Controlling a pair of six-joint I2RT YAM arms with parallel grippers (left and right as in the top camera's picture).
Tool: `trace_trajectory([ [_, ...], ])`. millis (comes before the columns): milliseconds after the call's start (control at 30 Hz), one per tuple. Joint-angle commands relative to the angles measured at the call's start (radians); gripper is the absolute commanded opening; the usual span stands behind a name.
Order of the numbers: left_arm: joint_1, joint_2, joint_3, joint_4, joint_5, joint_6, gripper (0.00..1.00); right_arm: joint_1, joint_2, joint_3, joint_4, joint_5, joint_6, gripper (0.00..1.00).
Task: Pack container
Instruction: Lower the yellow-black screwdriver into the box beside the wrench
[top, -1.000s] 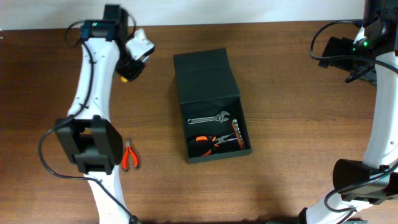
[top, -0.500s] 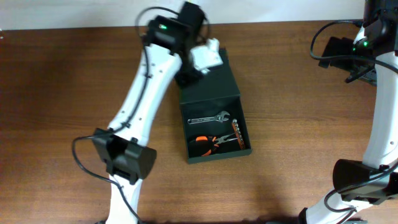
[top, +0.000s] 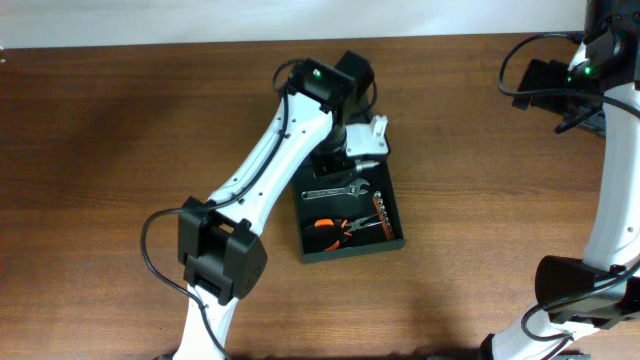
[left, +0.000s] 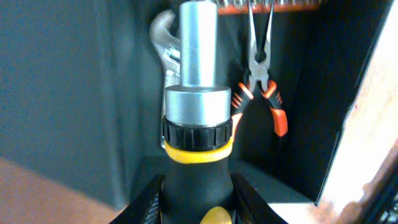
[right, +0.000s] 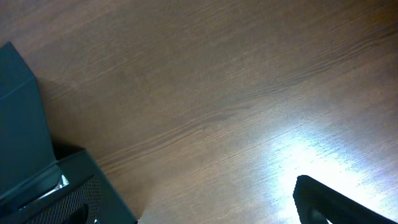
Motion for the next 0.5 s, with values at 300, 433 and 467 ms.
trace_trajectory([
  [300, 0.001, -0.004, -0.248, 0.126, 0.071, 0.008, 0.02, -0.003, -0.008, -0.001, 0.000, -0.002, 0.004, 0.99],
  [433, 0.001, -0.004, -0.276, 0.125, 0.105, -0.008, 0.02, -0.003, -0.008, -0.001, 0.000, -0.002, 0.004, 0.99],
  [467, 0.001, -0.004, -0.277, 0.125, 0.105, -0.012, 0.02, -0.003, -0.008, -0.001, 0.000, -0.002, 0.004, 0.99],
])
